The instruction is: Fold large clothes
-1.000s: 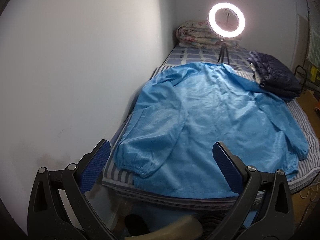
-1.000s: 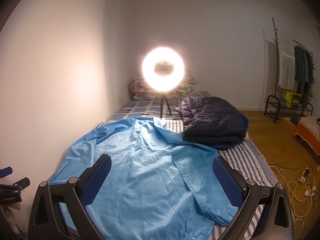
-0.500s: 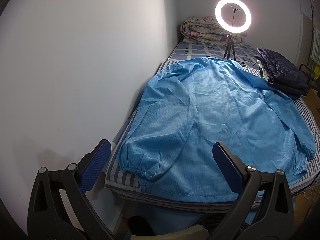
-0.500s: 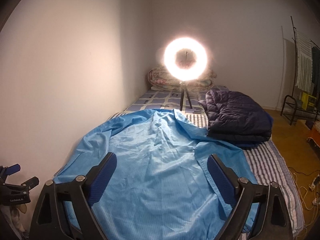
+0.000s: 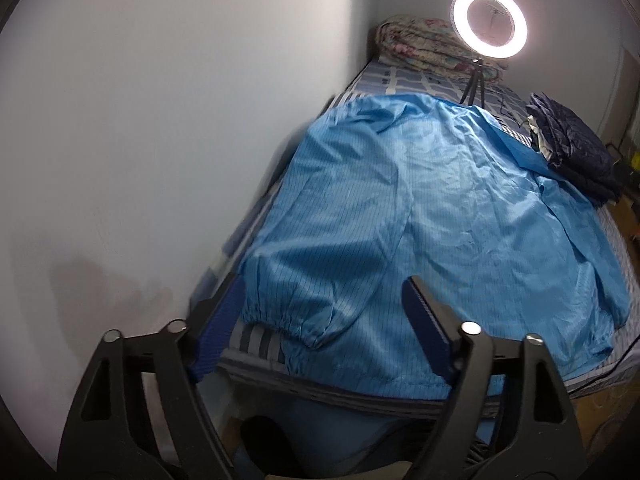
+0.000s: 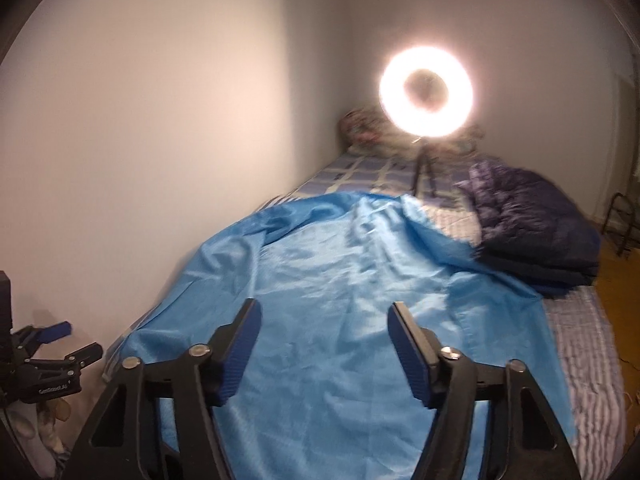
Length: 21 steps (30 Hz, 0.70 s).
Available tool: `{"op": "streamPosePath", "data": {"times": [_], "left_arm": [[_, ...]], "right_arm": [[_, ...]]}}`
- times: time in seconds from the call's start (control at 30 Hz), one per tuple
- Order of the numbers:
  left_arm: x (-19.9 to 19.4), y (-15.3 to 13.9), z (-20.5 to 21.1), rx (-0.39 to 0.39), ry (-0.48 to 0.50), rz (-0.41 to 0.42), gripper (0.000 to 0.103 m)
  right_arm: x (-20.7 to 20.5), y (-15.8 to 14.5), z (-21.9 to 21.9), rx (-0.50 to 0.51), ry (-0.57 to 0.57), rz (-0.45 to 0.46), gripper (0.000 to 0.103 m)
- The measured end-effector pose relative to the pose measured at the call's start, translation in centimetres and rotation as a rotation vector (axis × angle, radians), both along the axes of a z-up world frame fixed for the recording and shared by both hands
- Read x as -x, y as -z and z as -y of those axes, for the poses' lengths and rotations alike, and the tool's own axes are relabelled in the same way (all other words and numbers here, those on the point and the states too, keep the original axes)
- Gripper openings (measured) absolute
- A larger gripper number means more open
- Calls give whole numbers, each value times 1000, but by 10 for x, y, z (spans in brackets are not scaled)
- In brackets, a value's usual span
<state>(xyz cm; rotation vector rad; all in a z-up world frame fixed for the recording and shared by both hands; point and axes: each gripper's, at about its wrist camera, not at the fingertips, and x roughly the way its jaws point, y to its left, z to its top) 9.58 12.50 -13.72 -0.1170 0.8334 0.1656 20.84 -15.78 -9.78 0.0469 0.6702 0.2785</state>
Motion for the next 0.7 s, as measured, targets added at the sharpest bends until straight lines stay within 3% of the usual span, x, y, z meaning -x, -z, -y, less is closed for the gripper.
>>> {"op": "streamPosePath", "data": {"times": [0.1, 0.27, 0.57, 0.7], "left_arm": [[4, 15, -18, 83, -31, -32, 75], [6, 43, -38, 174, -76, -96, 75], [-22, 81, -66, 353, -141, -157, 75], [-44, 95, -65, 327, -148, -183, 75]], "right_arm": [[-14, 15, -13, -27, -62, -53, 44], [-35, 50, -43, -59, -162, -155, 34], [-52, 110, -88, -52, -274, -303, 29], [-54, 123, -98, -52, -298, -339, 29]]}}
